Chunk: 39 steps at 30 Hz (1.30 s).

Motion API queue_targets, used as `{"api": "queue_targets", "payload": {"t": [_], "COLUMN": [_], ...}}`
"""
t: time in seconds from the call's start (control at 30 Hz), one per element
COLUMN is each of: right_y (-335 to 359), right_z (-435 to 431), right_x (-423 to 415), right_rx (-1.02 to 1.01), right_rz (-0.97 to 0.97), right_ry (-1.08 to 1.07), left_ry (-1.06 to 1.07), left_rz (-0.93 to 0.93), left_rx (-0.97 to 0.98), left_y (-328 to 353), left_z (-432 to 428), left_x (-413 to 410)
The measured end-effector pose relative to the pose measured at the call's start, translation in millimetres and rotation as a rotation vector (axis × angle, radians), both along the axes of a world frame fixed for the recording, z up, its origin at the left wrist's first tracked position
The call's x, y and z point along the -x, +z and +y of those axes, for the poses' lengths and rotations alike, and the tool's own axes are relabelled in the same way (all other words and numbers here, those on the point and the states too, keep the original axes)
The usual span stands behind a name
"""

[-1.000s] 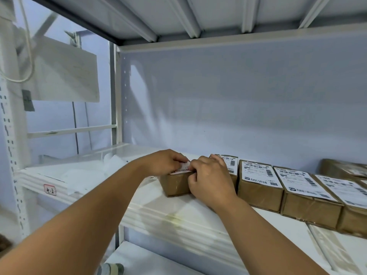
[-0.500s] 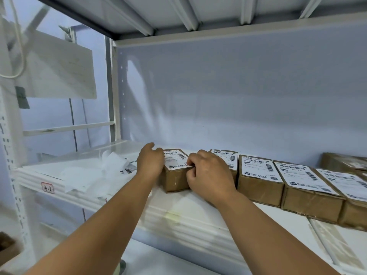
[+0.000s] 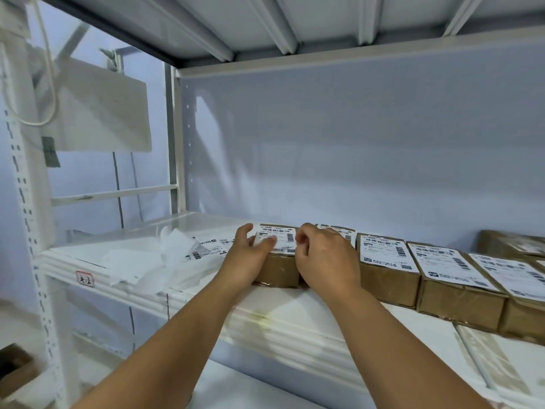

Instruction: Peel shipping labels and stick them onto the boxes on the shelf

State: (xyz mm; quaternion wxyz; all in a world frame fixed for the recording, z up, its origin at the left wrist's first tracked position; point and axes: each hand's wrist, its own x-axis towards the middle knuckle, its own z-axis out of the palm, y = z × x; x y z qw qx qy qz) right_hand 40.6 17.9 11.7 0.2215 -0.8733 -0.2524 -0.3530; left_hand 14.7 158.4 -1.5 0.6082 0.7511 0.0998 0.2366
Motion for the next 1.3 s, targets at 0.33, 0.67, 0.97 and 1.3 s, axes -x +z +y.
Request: {"api": "queue_targets", "payload": {"t": [0.33,0.67,0.97,1.3], "right_y": [-3,-9,-15,-9], "right_z": [2,1,2,1], "right_x": [-8,-20,-22,-3], "right_rx": [-0.003,0.193,0.189,0.021], "right_rz": [0.066,0.021,-0.034,-0.173], "right_ry": [-0.044,-0.021,-0.013,-0.052], "left_ry": [0.075,-0.149,-0.088,0.155], "left_rz": [0.027,0.009,0.043,-0.321], "left_rx": [-0.252,-0.128,-0.22,-1.05], "left_y": [1,-8,-14,-11], "left_z": [-2,10,17,-18], "left_x": [-31,-37,-42,-13]}}
